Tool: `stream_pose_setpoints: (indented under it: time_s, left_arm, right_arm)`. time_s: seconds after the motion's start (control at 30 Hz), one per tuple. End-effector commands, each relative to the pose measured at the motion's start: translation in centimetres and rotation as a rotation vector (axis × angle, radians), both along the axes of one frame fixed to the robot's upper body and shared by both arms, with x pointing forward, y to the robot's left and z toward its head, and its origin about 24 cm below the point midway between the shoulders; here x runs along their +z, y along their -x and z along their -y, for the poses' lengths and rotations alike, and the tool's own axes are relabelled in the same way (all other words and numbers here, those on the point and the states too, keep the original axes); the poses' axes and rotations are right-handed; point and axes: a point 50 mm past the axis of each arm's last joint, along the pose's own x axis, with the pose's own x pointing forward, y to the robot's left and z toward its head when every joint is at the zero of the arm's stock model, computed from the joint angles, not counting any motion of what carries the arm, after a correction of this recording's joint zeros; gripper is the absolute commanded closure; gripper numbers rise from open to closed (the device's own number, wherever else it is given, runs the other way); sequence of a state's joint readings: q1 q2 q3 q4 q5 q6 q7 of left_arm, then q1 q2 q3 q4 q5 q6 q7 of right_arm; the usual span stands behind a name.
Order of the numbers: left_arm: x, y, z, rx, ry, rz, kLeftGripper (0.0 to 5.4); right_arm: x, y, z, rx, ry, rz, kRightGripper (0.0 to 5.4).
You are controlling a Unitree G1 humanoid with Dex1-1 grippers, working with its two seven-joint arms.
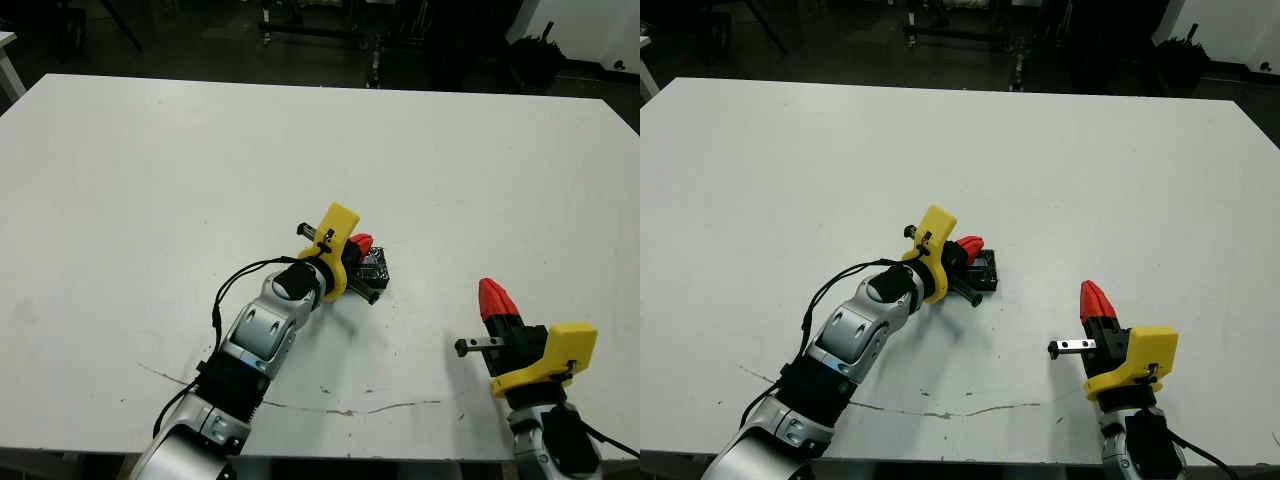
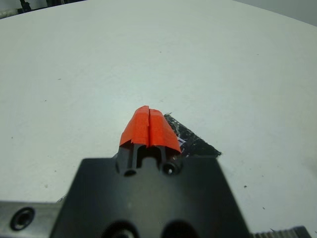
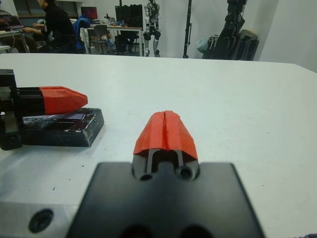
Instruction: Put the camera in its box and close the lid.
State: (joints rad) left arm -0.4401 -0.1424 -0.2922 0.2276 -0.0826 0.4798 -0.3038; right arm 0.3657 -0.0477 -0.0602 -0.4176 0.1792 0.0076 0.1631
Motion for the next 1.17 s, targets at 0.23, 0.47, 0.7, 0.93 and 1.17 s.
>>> stream_pose_setpoints:
  time_s: [0.23, 0.47, 0.7, 0.93, 1.17]
  left_arm:
    - [1.8, 1.0, -5.3, 0.089, 0.126, 0.053, 5.38]
    - [5.2, 0.8, -11.6, 0.263, 0.194, 0.357, 5.38]
    - [5.6, 2.0, -15.9, 0.515, 0.246, 0.543, 5.38]
    - [3.2, 3.5, -16.8, 0.699, 0.225, 0.555, 5.38]
    - [1.9, 4.1, -15.3, 0.694, 0.202, 0.544, 5.38]
  right_arm:
    - [0.3, -0.1, 0.3, -0.014, 0.011, 0.007, 5.4]
    - [1.4, -0.6, 0.6, -0.045, 0.006, 0.054, 5.4]
    - [2.1, -1.0, 0.4, -0.073, 0.007, 0.088, 5.4]
    - [2.4, -1.4, -0.2, -0.118, 0.015, 0.115, 5.4]
    - [2.4, -1.7, -0.5, -0.136, 0.014, 0.126, 5.4]
